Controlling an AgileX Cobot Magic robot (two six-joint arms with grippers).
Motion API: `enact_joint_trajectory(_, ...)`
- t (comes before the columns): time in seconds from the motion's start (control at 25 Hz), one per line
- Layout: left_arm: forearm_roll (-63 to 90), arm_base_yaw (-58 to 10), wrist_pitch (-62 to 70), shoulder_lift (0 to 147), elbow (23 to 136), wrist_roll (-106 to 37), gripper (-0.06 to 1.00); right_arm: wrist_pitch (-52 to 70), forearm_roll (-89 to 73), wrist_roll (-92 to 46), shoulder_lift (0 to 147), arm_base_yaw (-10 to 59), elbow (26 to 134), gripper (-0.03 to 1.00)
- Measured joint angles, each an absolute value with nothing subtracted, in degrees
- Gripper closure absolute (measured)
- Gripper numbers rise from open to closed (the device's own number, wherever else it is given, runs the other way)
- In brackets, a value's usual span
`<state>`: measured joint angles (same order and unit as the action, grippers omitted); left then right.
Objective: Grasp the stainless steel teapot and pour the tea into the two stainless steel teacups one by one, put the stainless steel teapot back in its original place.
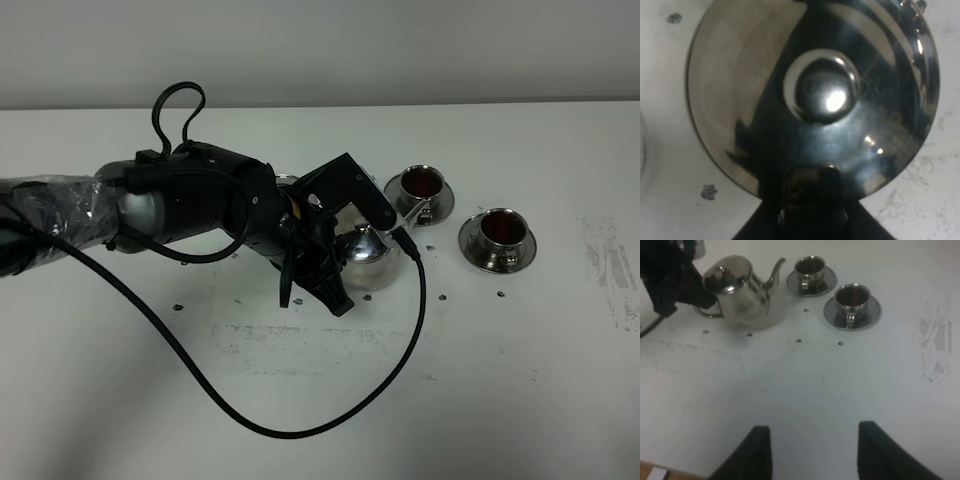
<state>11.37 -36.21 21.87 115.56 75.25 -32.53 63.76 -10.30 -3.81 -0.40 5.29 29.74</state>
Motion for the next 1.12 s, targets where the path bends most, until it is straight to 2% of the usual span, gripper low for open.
enact_joint_trajectory(0.32,11.4,-36.2,20.5,117.2,75.3,-32.5,0.7,63.8,-10.4,-3.8,-0.4,5.3,29.7,0.58)
enact_joint_trajectory(0.56,9.7,-35.4,21.1,111.6,75.3,-32.5,0.7,63.8,-10.4,-3.8,-0.4,5.3,29.7,0.58)
enact_joint_trajectory(0.96,8.5,-23.3,22.0,107.0,75.3,-29.3,0.7,63.8,-10.4,-3.8,-0.4,5.3,29.7,0.58)
enact_joint_trajectory(1.12,8.5,-20.9,22.6,107.8,75.9,-27.1,0.7,63.8,-10.4,-3.8,-0.4,5.3,29.7,0.58)
